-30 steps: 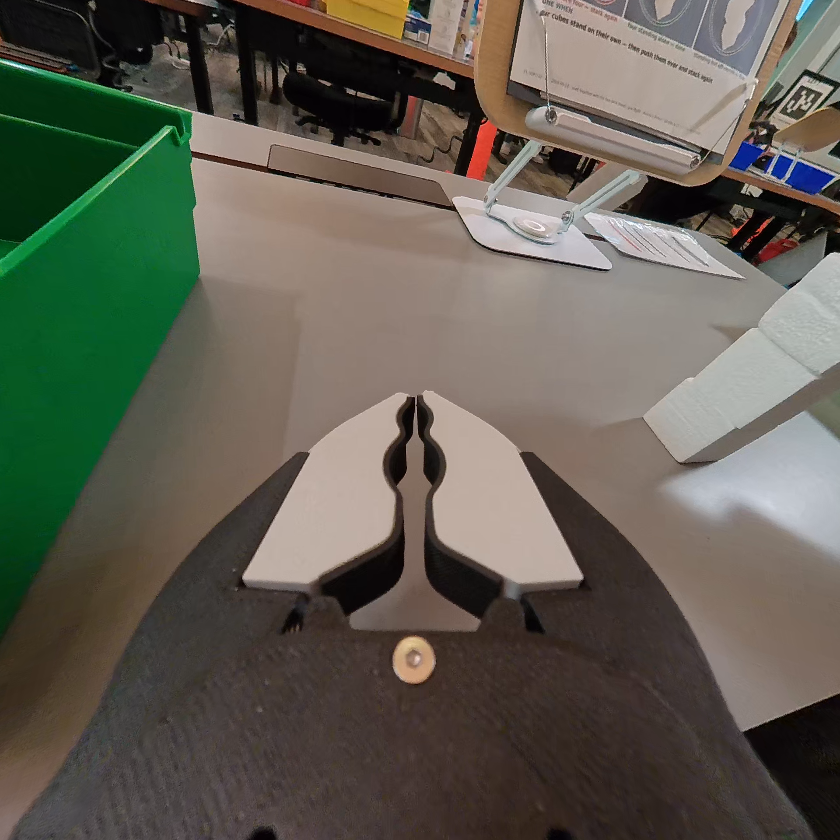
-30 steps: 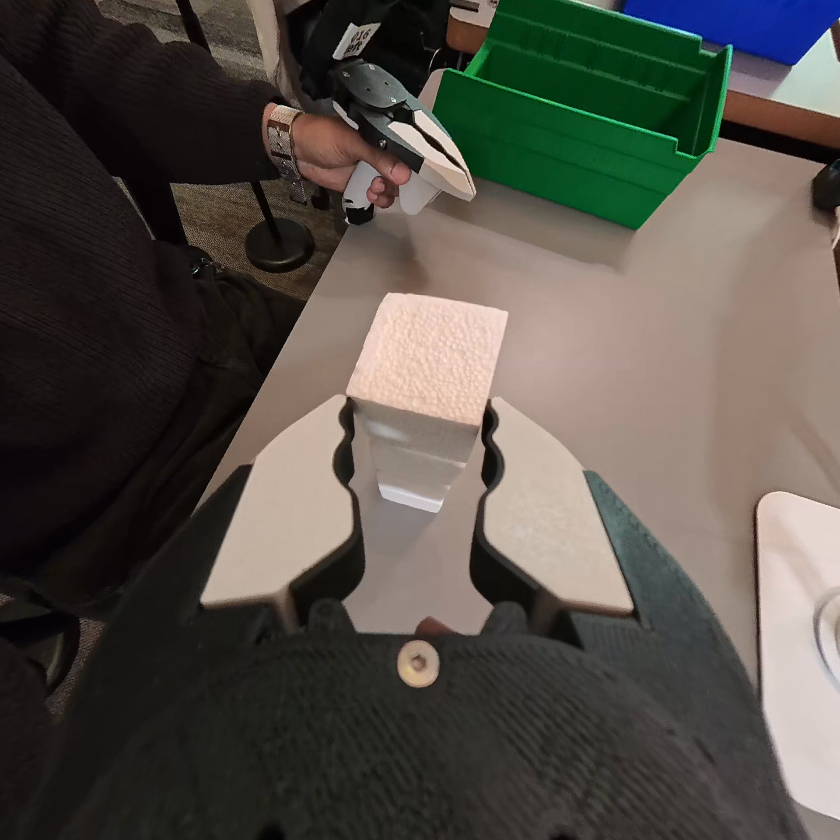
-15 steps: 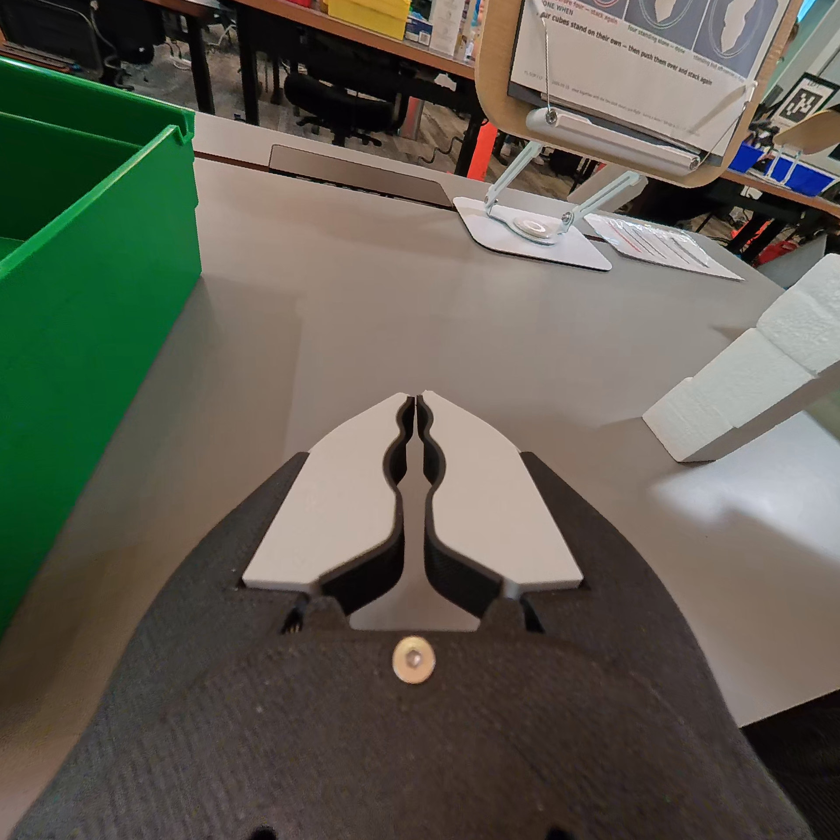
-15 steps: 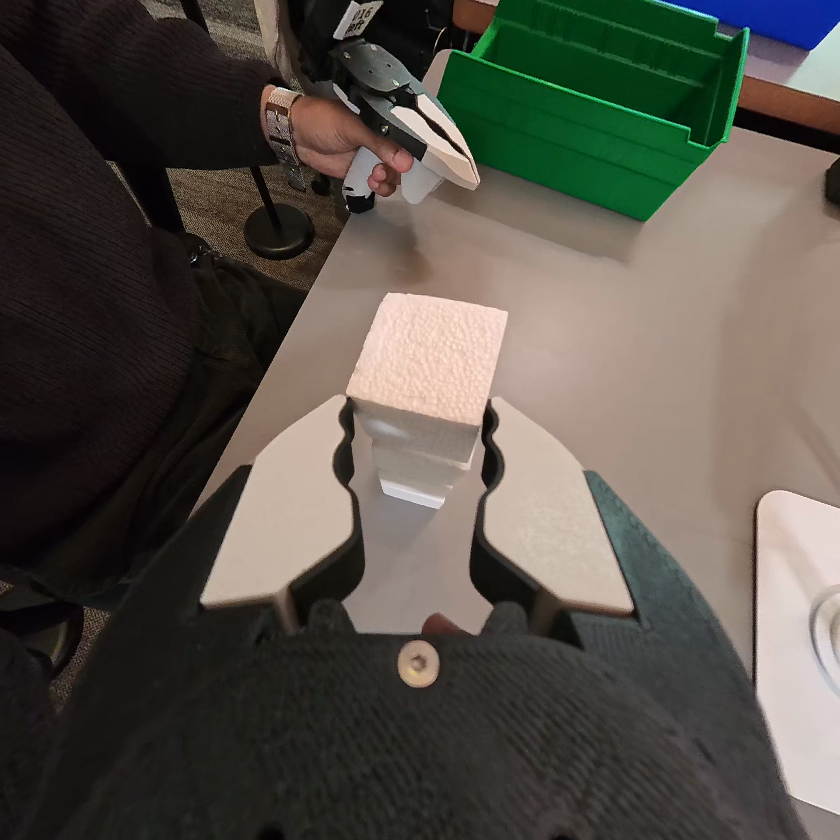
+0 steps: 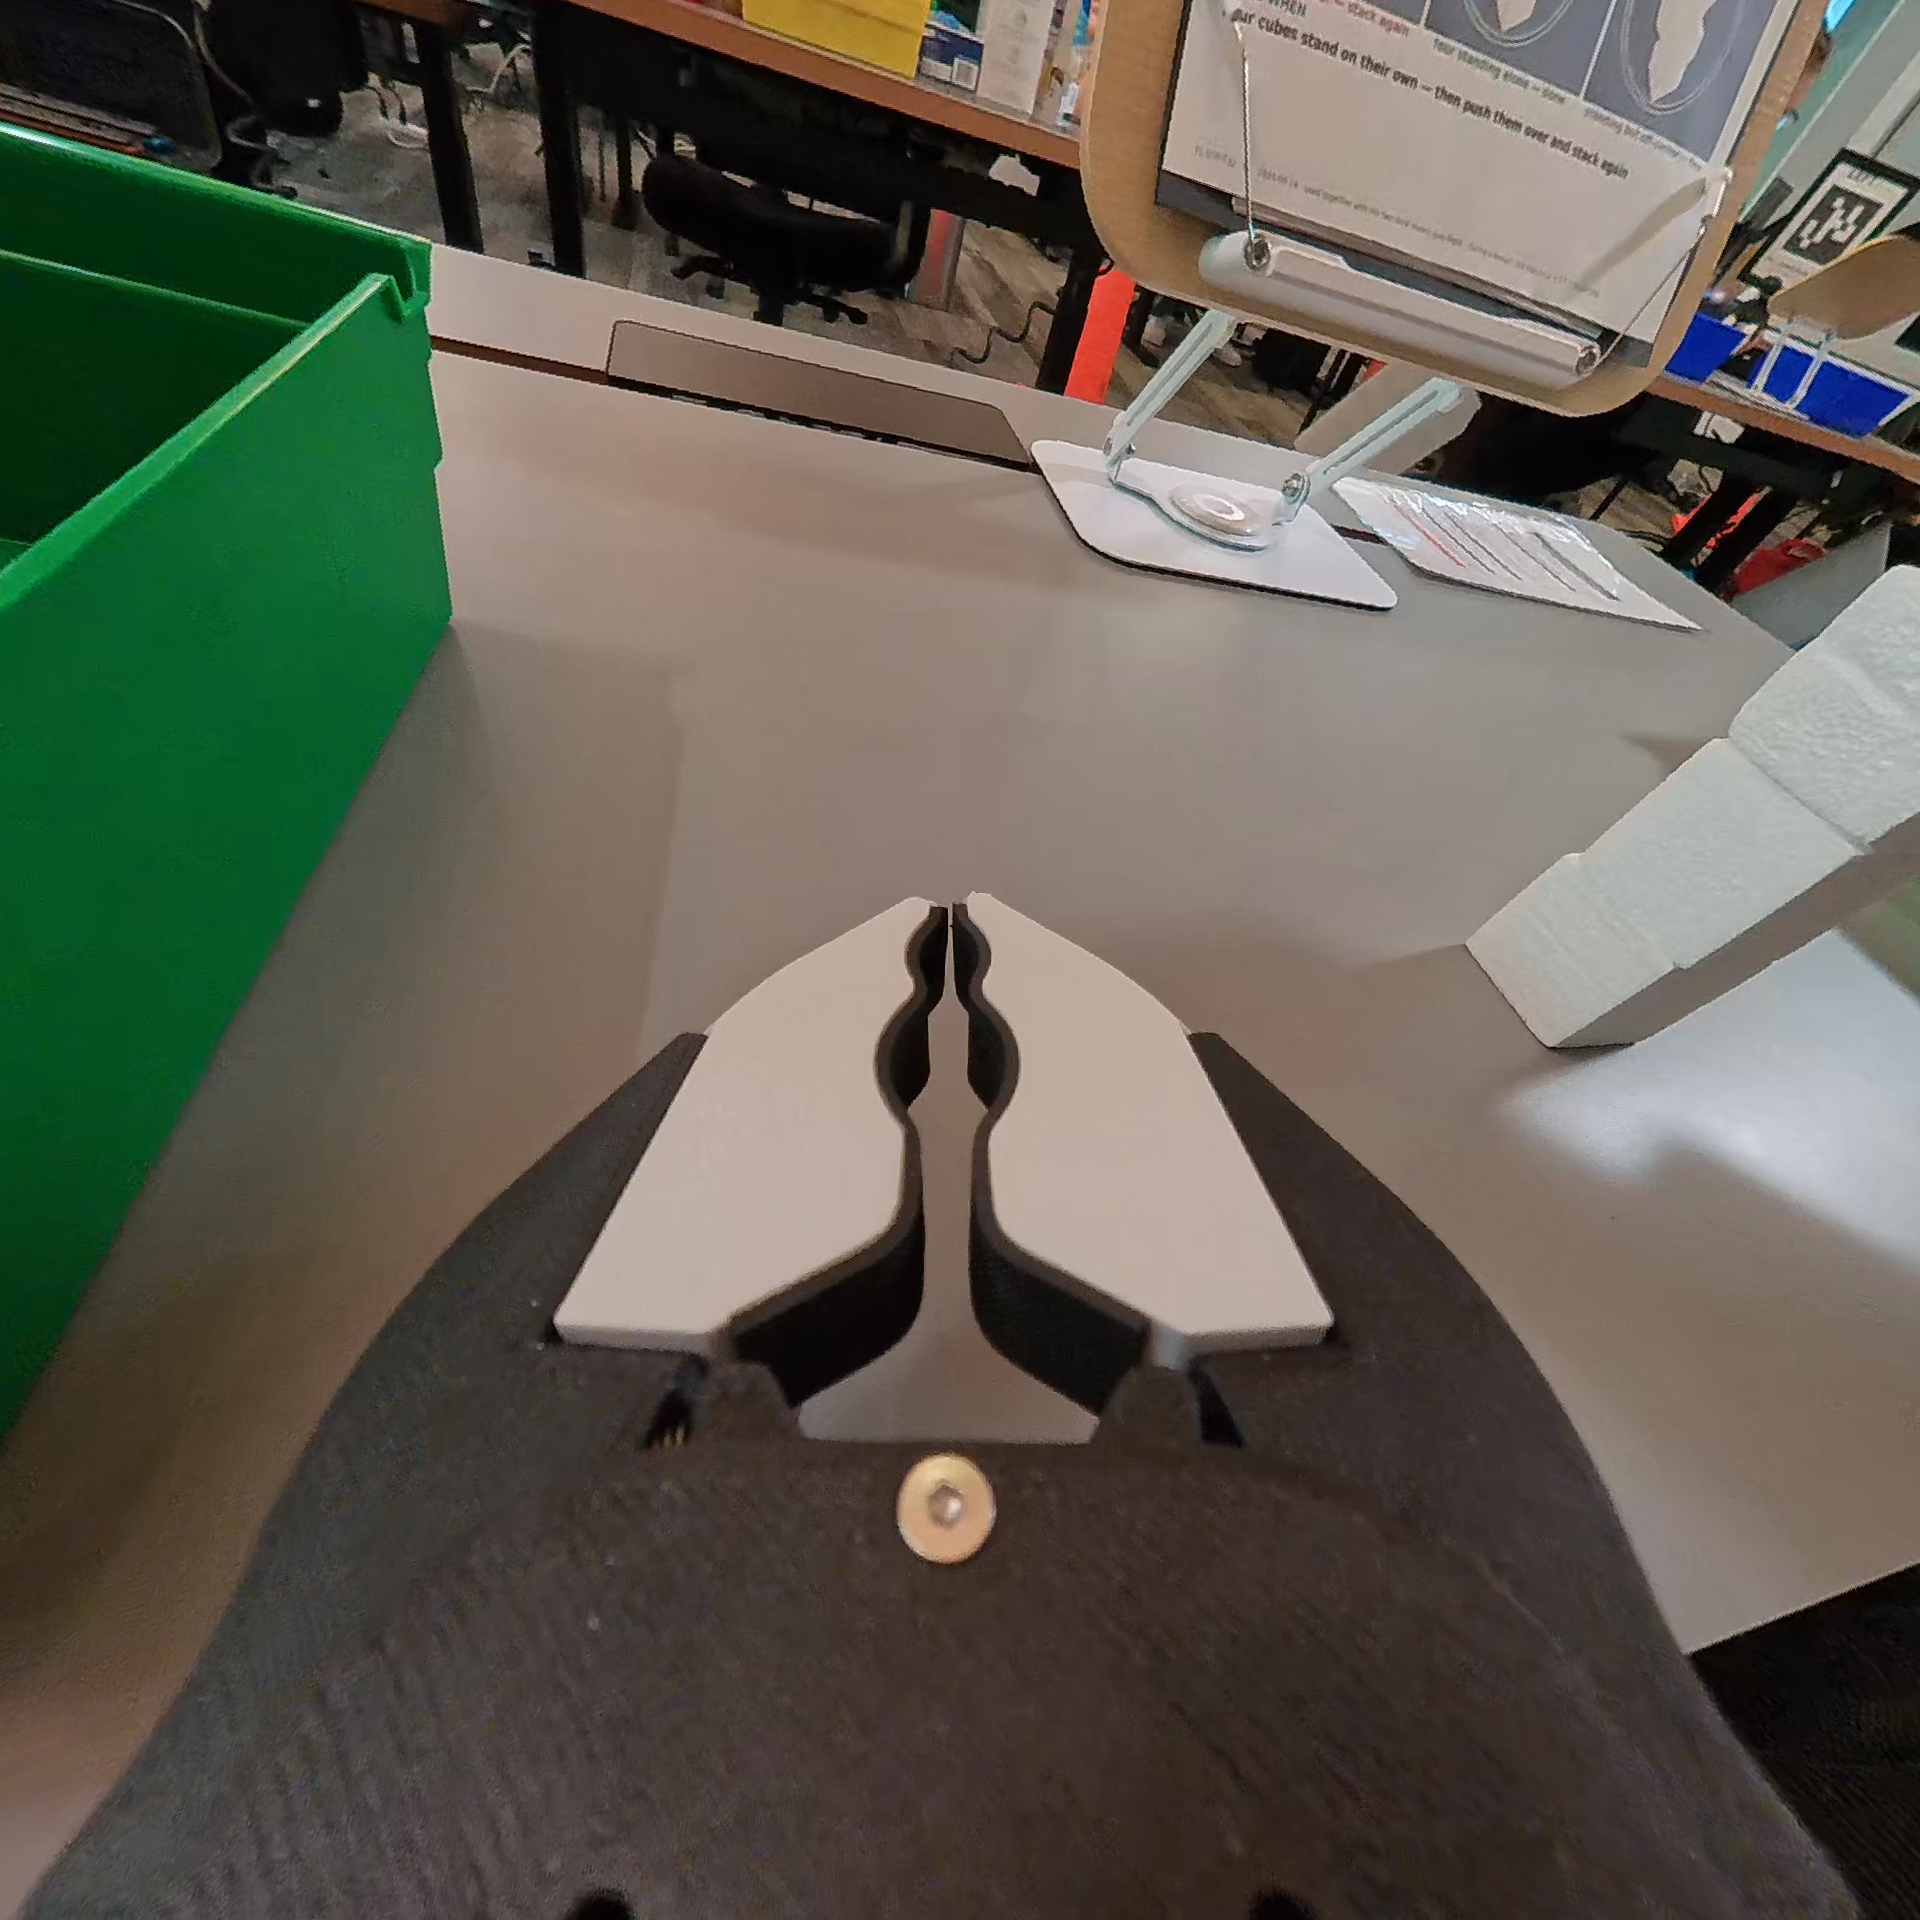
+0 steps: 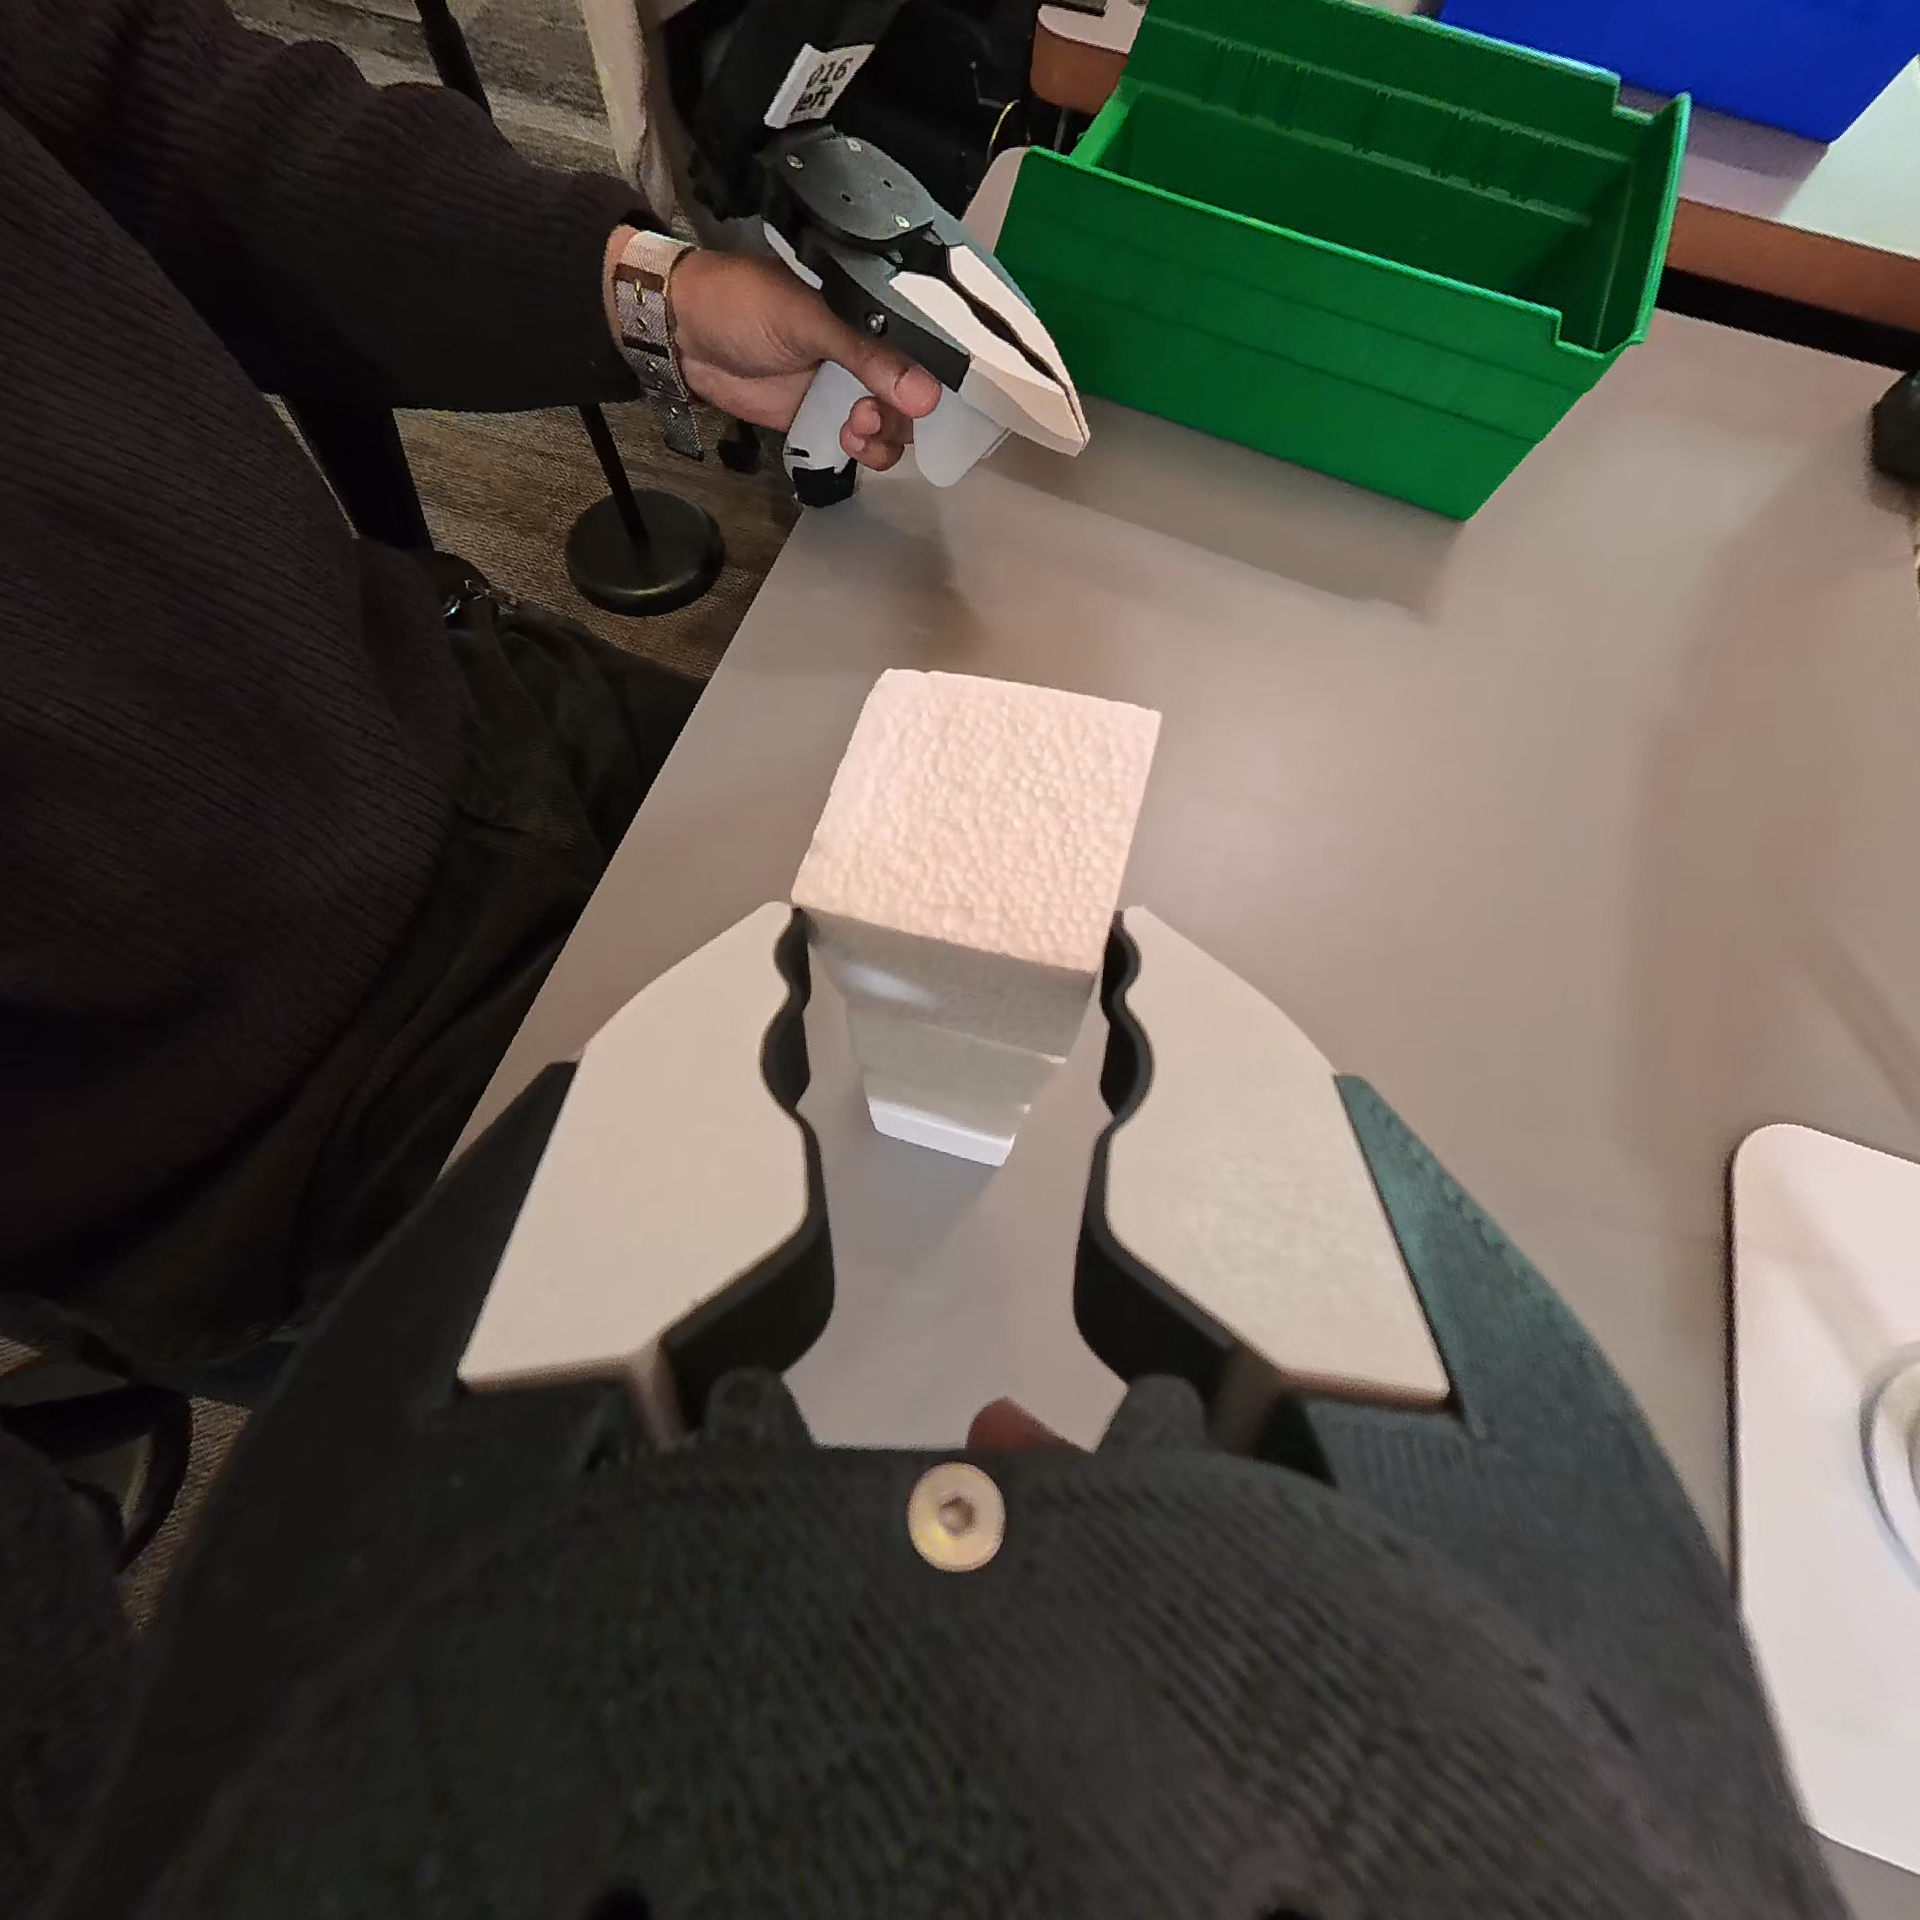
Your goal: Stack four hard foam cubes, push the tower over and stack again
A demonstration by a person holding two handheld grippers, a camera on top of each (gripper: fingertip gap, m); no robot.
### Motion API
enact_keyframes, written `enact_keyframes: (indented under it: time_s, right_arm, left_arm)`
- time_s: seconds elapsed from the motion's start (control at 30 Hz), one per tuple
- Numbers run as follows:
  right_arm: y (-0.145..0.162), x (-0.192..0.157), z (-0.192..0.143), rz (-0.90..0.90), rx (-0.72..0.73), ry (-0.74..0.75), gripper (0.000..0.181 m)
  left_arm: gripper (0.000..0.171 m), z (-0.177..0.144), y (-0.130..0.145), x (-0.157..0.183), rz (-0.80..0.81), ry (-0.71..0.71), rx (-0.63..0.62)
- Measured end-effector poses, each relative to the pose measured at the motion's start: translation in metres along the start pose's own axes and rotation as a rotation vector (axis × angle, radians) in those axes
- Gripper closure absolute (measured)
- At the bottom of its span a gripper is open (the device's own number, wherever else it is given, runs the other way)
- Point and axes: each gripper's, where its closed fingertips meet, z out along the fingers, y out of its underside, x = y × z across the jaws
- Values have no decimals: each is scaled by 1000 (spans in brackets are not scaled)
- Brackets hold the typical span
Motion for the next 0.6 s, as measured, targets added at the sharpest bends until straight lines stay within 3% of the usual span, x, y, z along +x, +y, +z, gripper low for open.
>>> enact_keyframes:
  time_s: [0.6]
  right_arm:
    - [2, 2, 2, 44, 1, -9, 125]
  left_arm:
    - [170, -3, 1, -2, -6, -3, -3]
